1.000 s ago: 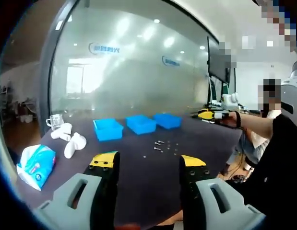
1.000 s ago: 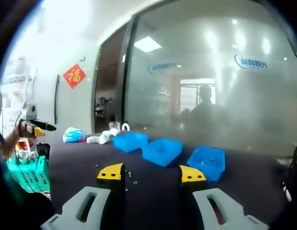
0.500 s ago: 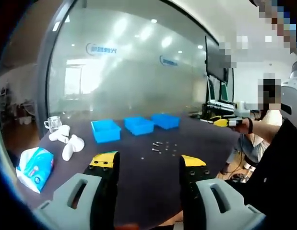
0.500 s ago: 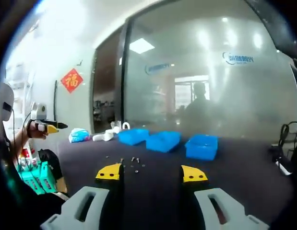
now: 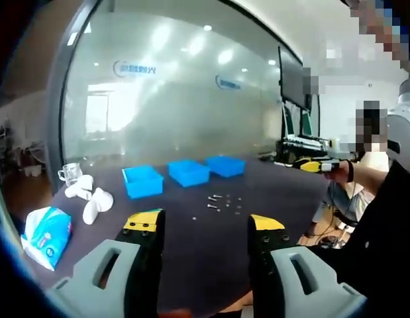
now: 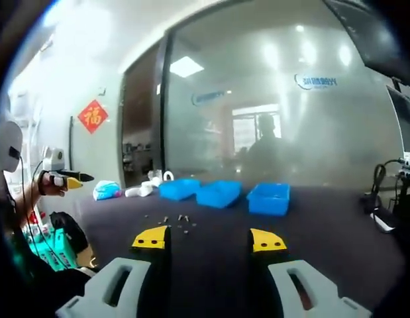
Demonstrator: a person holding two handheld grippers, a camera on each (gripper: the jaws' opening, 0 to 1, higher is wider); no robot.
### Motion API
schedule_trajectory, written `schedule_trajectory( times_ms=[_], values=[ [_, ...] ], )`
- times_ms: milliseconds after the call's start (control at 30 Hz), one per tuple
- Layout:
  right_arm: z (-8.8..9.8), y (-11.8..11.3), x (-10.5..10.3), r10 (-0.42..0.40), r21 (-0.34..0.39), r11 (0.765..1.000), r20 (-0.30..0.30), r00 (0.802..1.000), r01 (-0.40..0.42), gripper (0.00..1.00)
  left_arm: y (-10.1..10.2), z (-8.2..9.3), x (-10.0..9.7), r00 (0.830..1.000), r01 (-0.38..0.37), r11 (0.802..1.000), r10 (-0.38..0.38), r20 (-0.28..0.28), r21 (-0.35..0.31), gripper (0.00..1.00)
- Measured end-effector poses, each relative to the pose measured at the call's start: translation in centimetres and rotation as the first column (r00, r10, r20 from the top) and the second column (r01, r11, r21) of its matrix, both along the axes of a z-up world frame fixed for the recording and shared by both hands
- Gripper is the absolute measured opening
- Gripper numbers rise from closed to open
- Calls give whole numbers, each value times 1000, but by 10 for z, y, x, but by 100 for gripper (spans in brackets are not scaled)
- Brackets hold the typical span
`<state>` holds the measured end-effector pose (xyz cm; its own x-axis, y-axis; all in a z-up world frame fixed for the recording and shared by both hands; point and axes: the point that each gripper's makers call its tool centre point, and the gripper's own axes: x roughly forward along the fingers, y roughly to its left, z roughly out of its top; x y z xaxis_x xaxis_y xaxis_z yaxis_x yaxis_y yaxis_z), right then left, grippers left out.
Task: Sort the screws, nuts, and washers into the corresponding bins
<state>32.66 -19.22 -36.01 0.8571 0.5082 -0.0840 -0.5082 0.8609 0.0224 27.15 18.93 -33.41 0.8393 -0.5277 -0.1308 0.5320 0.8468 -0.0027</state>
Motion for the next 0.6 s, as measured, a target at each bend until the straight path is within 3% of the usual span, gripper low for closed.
schedule_trajectory(
  times_ms=[267,600],
  values=[
    [3,1,7,8,25,1000,-24,1000,-7,40,1,-2,-1,1000,6,1000,-6,0,7,50],
    [8,21,22,60,-32,998,-38,997,-61,40,5,-5,-3,1000,-3,1000,3,1,5,50]
  ],
)
